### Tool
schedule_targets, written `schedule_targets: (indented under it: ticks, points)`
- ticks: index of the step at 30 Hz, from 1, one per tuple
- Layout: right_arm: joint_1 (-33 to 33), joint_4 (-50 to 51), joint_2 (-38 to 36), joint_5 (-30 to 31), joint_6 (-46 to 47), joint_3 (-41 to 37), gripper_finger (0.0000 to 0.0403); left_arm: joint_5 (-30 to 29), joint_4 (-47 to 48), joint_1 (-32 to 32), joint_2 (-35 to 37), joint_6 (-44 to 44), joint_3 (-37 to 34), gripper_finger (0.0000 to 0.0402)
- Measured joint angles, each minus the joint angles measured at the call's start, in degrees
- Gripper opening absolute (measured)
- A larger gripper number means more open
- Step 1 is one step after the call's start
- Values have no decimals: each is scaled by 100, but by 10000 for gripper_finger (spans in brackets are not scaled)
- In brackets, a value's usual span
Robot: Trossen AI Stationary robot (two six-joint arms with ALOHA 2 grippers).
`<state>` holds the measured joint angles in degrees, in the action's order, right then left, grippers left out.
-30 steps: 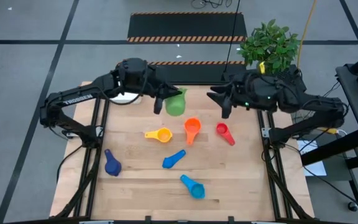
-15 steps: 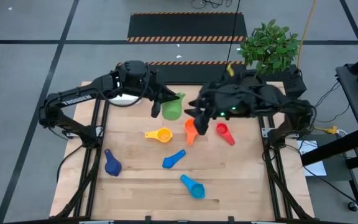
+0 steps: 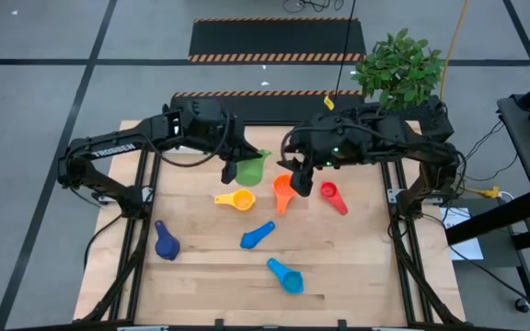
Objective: Nest measuring cups in basket
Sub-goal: Stack the green measuring cup into the orange measuring cup
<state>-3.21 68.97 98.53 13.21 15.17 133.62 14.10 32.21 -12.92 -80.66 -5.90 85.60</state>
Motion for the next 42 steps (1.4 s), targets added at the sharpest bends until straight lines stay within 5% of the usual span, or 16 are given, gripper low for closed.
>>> schedule_targets:
  ticks: [5,19,35,42]
  points:
    - [256,162,204,-569,-248,-4,160,-155,118,109,-79,-119,1,5]
    - [400,123,699,-886,-1142,-13,154,-527,316,442,-193,-342,1,9]
    - [405,114,753,-792,-1141,-164,6,-648,319,445,-192,-311,1,25]
    - [477,573,607,-527,-1077,-168,3,-1638,293,531,-191,-250,1,104]
